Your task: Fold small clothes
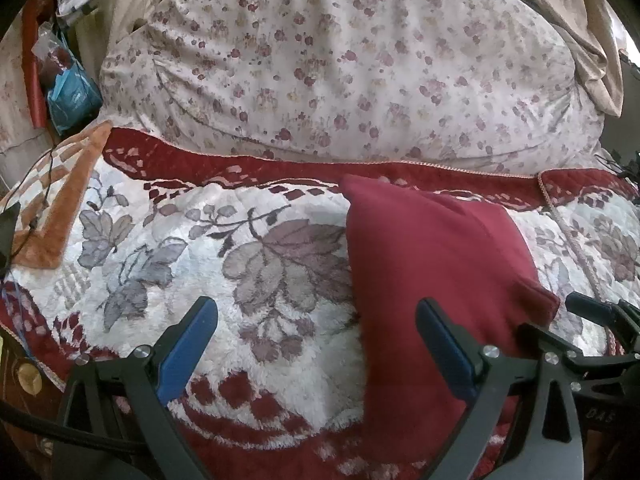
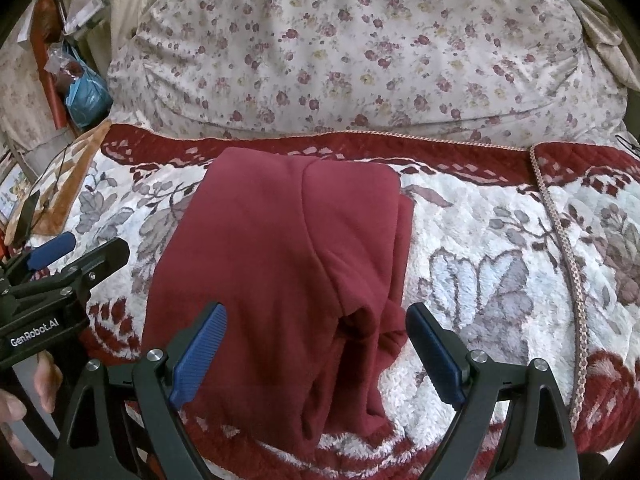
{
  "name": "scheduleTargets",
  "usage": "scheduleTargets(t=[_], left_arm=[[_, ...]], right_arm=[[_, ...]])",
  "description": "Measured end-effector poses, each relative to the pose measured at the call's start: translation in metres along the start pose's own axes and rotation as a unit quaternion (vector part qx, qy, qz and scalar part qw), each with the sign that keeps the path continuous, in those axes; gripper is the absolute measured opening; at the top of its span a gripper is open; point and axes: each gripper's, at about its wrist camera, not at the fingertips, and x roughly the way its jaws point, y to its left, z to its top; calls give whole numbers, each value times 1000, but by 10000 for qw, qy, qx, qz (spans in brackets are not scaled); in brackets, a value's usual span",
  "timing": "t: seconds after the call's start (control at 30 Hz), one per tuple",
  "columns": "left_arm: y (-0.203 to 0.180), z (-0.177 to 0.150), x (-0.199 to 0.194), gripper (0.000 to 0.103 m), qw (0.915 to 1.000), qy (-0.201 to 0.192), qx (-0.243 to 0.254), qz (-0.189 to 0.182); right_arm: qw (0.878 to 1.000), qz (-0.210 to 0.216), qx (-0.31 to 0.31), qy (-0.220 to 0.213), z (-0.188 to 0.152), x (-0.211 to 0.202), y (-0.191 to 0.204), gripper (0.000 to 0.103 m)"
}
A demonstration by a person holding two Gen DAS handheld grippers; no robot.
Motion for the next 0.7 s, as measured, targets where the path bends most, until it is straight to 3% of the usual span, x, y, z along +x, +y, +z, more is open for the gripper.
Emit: scheduleTargets(t=[0.7], left_arm=[[10, 7, 32, 99, 9996, 229, -65, -147]], right_arm=[[9998, -34, 190, 64, 13, 19, -14, 94]])
